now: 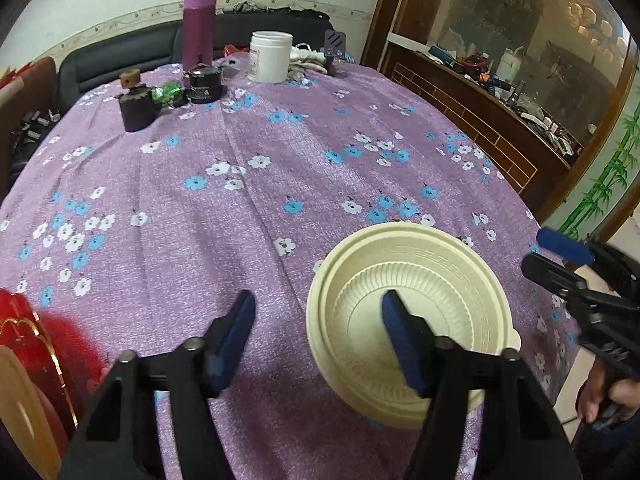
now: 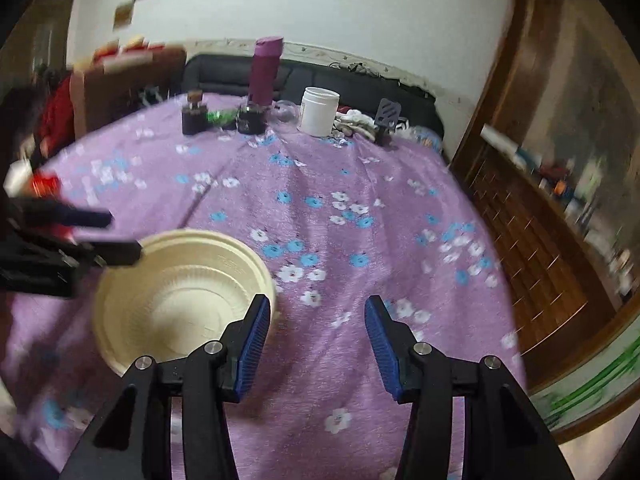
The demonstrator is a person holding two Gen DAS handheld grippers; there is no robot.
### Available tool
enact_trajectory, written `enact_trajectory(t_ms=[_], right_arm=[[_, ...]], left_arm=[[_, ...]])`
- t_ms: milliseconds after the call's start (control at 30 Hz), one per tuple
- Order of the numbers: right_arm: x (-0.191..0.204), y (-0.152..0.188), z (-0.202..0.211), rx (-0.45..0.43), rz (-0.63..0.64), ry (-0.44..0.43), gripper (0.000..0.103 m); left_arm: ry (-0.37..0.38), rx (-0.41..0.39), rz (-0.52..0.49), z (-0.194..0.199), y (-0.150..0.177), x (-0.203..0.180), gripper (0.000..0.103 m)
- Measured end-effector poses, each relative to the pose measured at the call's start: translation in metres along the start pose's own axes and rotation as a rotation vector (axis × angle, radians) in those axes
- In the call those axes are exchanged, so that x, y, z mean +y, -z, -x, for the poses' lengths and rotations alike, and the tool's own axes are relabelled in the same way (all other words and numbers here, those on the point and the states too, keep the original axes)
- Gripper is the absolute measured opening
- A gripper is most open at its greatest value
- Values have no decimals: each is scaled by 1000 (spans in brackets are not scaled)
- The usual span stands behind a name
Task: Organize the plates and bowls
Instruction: 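Grasp the beige bowl rim with the left tool and lift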
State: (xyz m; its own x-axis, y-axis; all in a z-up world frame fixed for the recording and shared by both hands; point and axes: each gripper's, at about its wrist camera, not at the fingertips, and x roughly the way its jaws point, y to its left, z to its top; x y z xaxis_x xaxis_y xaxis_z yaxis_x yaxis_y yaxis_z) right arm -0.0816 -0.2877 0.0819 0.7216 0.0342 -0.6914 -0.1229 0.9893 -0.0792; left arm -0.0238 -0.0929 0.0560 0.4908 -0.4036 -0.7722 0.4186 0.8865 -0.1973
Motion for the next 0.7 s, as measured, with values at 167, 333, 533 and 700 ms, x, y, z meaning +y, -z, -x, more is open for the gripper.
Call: enact_trajectory(t_ms=[167, 333, 533, 700], right_arm=[[-29, 10, -4, 52, -253, -273, 53], [-26, 17, -14, 100, -309, -343, 52], [-16, 27, -28, 166, -312, -375, 26], [-18, 25, -25, 129, -303, -329, 19]], left_arm=[[8, 42, 16, -15, -2, 4, 40], [43, 57, 51, -25, -2, 11, 35], [50, 77, 20, -30, 7, 1, 20], [37, 35, -8, -10, 14, -8, 20]])
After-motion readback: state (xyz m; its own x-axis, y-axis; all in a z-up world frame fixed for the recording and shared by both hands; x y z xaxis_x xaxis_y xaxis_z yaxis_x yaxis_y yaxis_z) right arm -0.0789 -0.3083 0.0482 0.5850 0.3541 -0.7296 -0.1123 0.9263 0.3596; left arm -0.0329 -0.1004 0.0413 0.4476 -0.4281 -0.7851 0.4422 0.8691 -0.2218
